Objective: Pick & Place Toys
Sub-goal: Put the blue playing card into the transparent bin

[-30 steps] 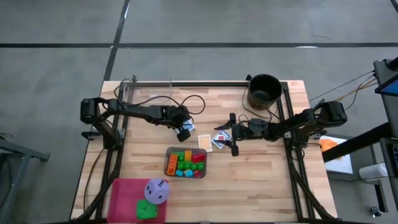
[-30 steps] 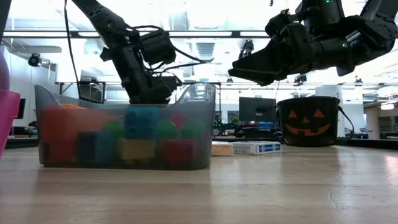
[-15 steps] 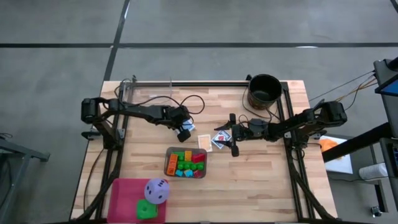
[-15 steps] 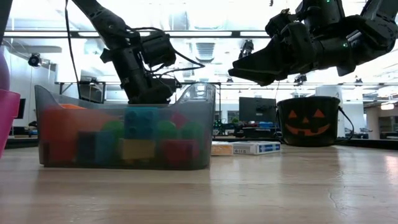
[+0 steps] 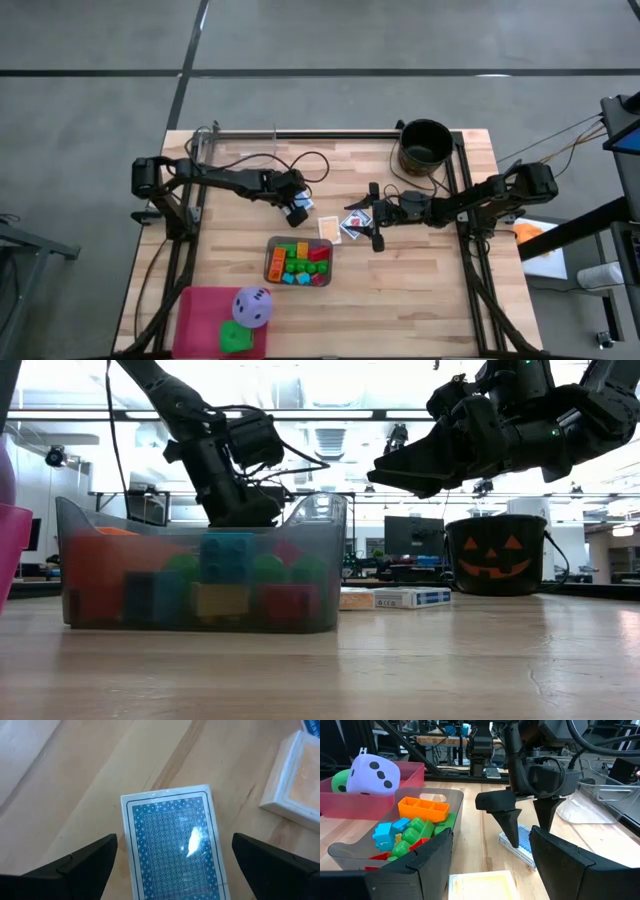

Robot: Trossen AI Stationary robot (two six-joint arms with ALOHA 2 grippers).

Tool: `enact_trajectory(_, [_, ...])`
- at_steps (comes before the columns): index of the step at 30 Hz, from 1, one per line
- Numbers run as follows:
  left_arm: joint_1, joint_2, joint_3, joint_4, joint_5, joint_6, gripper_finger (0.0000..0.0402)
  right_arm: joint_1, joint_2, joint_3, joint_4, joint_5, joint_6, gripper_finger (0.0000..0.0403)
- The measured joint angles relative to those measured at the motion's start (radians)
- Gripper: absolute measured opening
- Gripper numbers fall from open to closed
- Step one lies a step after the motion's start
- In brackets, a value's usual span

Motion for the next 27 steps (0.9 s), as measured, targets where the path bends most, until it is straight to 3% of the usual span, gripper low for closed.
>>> enact_trajectory(9, [-0.001,0.138,0.047,-0.041,-0.012,0.016,0.04,0.0,0.0,0.0,0.0,0.0,0.0,0.0261])
enact_trajectory(14, [-0.005,0.142,0.083,-0.08,-0.007,0.041,0.0394,0.0,0.0,0.0,0.0,0.0,0.0,0.0261])
enact_trajectory(21, [-0.006,0.114,0.104,-0.116,-0.03,0.041,0.0306,0.0,0.0,0.0,-0.005,0.0,0.0,0.0261])
enact_trajectory(27, [-0.005,0.117,0.104,-0.117,-0.04,0.045,0.0304,0.001,0.0,0.0,-0.018,0.0,0.0,0.0261])
